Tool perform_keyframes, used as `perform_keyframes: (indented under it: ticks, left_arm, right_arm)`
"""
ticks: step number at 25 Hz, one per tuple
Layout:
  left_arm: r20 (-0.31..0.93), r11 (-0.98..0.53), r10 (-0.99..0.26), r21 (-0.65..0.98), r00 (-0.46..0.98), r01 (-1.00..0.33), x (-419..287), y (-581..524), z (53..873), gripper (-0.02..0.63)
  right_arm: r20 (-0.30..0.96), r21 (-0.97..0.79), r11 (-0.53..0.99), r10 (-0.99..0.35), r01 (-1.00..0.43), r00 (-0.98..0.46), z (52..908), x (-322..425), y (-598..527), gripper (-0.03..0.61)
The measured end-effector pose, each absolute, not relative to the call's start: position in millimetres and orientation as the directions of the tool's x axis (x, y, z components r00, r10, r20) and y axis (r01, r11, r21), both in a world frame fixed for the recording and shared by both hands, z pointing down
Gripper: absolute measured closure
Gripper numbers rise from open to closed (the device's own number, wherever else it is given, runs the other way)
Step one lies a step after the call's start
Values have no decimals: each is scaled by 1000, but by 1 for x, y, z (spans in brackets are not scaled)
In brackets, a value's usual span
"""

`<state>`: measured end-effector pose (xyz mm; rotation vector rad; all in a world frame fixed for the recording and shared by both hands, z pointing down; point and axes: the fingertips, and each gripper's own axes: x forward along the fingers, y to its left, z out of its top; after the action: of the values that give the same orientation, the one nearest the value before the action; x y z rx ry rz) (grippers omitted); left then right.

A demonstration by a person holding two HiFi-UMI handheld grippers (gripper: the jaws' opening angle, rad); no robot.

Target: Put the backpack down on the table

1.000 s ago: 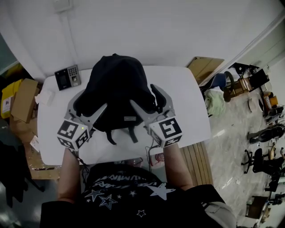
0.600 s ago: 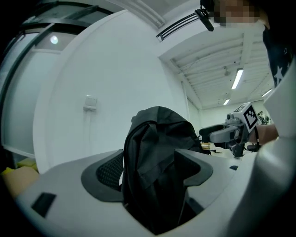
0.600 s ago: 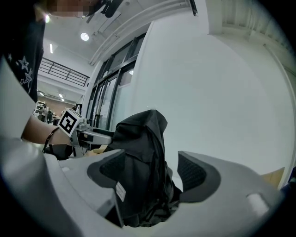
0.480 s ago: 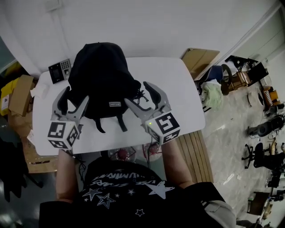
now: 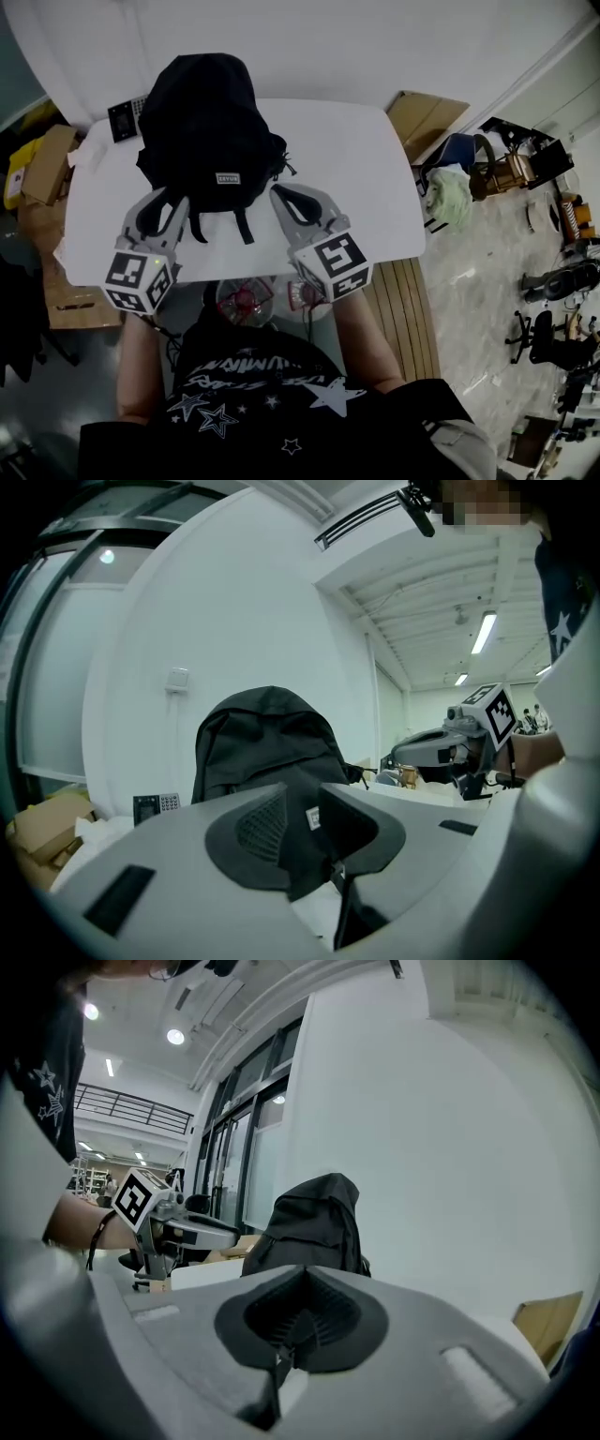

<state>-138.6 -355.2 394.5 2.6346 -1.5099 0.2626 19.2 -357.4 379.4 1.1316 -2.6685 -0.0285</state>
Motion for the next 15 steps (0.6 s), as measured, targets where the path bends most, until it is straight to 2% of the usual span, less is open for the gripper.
perform_keyframes:
  ticks: [1,3,7,8,12,15]
  left_arm:
    - [199,-508,-844,2,498,-862,-135,-347,396,520]
    - [208,-510,-839,16,502,-860,-127,-331,401,549]
    - [229,-509,-833,37,503,-860,-109,-304,412,551]
    - [234,-508,-833,40,502,-861,-105,-298,415,575]
    - [272,-505,-823,55,499,-861,-88,-271,433,577]
    - [296,-499,-816,74,497,-863,-79,-253,444,606]
  right_arm:
    - [221,108,705,-705,-701,-674,382,21,-351,577]
    - [229,101,716,-692,-690,-685,386,25,-337,577]
    - [252,89,732,-673,-676,-696,395,38,-313,578]
    - [263,88,736,-667,-671,-697,399,40,-308,578]
    - [290,64,746,-649,-663,-703,418,54,-288,580]
    - [296,31,760,-627,-649,-720,429,59,-275,580]
